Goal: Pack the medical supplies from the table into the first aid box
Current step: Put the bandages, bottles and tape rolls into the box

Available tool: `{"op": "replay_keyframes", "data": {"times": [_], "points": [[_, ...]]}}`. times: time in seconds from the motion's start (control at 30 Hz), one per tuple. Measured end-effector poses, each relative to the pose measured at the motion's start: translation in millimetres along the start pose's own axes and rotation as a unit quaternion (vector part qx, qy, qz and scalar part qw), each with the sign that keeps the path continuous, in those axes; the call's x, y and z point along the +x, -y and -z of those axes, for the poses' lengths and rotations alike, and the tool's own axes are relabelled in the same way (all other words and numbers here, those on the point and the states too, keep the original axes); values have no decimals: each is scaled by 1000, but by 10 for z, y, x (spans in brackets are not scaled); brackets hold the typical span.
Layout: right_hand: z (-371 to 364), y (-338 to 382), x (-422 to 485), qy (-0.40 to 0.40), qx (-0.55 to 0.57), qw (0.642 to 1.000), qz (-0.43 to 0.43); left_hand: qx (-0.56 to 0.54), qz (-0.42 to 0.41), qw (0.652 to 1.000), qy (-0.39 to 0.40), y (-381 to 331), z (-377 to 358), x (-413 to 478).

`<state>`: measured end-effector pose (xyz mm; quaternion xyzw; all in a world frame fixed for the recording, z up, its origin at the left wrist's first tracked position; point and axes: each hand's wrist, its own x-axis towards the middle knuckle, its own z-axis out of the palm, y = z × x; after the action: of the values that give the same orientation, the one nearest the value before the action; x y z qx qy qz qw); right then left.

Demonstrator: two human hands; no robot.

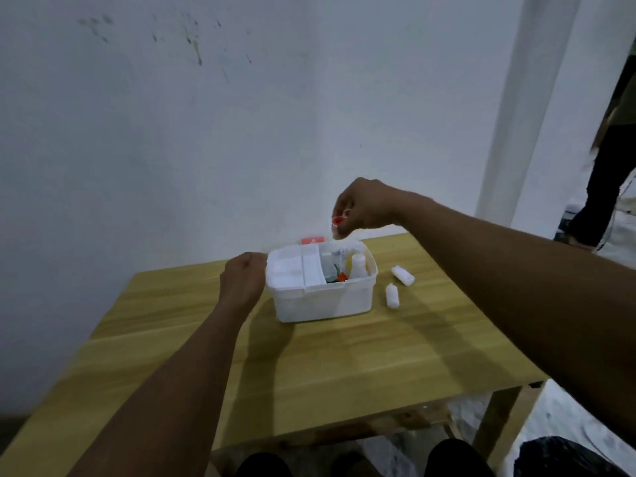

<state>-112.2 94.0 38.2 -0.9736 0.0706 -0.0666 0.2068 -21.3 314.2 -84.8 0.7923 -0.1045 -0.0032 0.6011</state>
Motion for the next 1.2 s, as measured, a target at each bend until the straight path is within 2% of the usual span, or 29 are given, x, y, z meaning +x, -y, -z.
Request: {"op": "replay_keyframes", "data": {"times": [0.07, 0.13, 0.27, 0.73, 1.0, 1.2], "points": [[-259, 322, 96, 49, -13, 998, 40, -81, 56, 995, 11, -25, 60, 49], [-546, 517, 168, 81, -33, 994, 69, -114, 91, 988, 42, -42, 106, 85], [-910, 570, 268, 99, -47, 991, 74, -157, 117, 977, 86, -11, 199, 121], [-1245, 483, 395, 60, -19, 996, 64, -168, 126, 971, 112, 21, 237, 157], [-1206, 437, 356, 69, 35, 996, 54, -160, 122, 975, 90, 73, 204, 183], [-1248, 400, 388, 52, 30, 996, 60, -157, 117, 977, 79, 83, 190, 170]]}}
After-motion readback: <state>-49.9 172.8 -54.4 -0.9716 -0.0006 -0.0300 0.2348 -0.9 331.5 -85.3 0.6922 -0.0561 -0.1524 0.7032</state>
